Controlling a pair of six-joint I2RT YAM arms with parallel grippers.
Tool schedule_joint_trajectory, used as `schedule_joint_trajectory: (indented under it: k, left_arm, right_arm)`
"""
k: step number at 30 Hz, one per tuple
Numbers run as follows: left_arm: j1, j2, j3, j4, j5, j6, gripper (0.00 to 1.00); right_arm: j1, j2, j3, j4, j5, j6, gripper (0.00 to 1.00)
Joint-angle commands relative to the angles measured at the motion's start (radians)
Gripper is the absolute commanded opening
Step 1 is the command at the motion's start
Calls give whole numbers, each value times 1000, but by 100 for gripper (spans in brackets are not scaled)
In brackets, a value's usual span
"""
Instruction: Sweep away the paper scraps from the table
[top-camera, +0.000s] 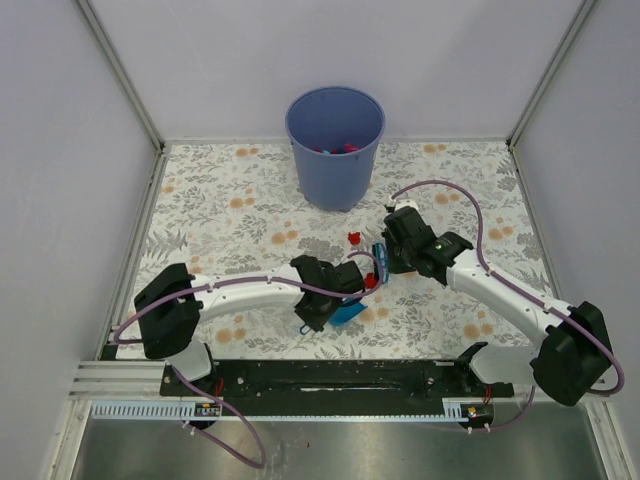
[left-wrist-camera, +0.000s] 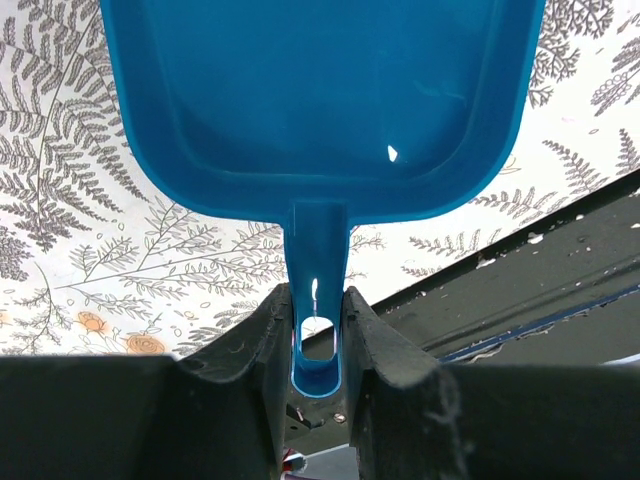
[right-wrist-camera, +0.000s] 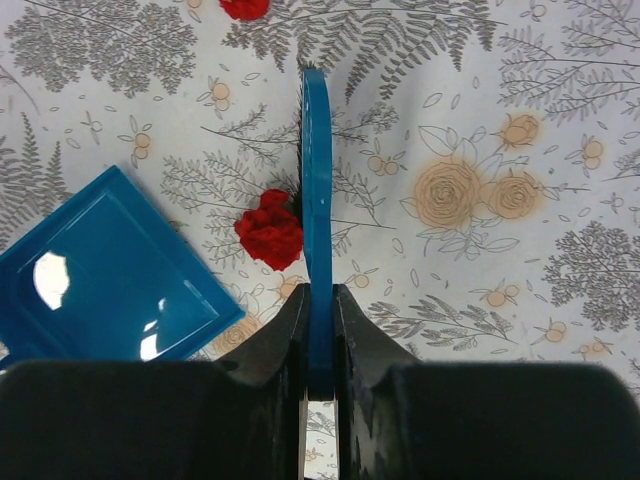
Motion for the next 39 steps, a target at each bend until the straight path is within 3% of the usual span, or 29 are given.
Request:
schedule_joint_trajectory:
  k: [1,26,39]
  left_arm:
    - [-7,25,51,27,-8,21,0]
    - [-4,103,98,46,-29,65,0]
    - [-4,100,74,81,-34,65,0]
  right_arm:
    - [0,6,3,49,-72,31,0]
    - [72,-27,16,40,-249,166,0]
    - [91,-131,45,-79,-365,160,0]
